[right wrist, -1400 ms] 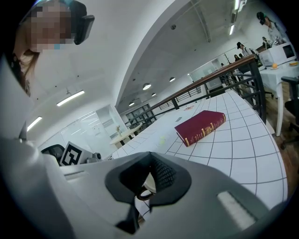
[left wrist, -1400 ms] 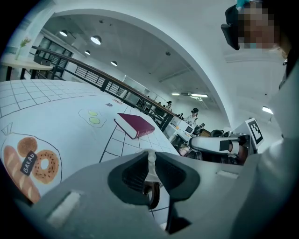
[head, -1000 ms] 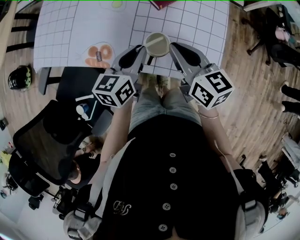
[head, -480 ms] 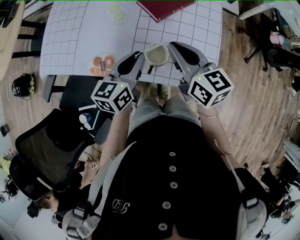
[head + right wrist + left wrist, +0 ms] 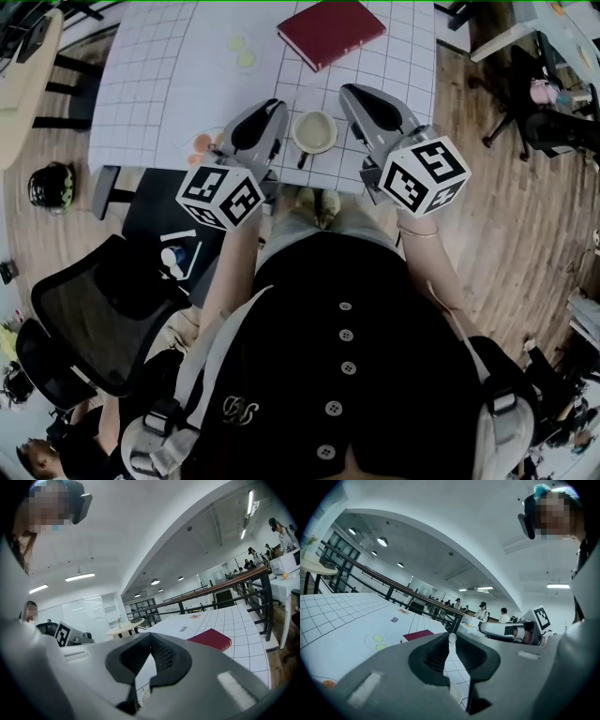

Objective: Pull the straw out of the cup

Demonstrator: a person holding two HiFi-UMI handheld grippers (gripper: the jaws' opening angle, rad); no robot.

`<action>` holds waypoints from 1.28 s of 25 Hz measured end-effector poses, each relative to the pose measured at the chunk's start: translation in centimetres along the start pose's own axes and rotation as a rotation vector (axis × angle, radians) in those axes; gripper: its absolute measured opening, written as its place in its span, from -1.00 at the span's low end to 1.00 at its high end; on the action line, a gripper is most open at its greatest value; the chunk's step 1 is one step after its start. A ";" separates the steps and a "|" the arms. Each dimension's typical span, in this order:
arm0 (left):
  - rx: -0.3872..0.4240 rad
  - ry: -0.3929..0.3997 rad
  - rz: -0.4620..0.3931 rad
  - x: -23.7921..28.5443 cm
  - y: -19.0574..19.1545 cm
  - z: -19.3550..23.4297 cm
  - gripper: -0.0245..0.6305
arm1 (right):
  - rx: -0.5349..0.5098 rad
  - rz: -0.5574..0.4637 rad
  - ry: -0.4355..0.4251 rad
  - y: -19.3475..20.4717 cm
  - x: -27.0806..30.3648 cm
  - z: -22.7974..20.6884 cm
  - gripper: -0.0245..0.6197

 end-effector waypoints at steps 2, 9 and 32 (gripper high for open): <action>0.007 0.013 -0.033 0.4 -1.1 -0.1 -0.80 | -0.008 -0.002 -0.002 -0.8 0.2 -0.1 -0.92; 0.046 0.070 -0.108 1.5 -4.6 -0.9 -0.80 | -0.096 -0.039 -0.003 -3.8 0.4 0.1 -0.92; 0.173 0.194 -0.282 3.7 -12.7 -4.0 -0.80 | -0.167 -0.251 -0.042 -10.5 0.1 1.3 -0.93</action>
Point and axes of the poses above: the fingertips, and each gripper's own axes: x forward along the fingers, z to its left, y out of its underside, the point moved 7 cm from there along -x, backward along the fingers, and after that the axes turned 3 degrees about -y, right-handed, at the moved point
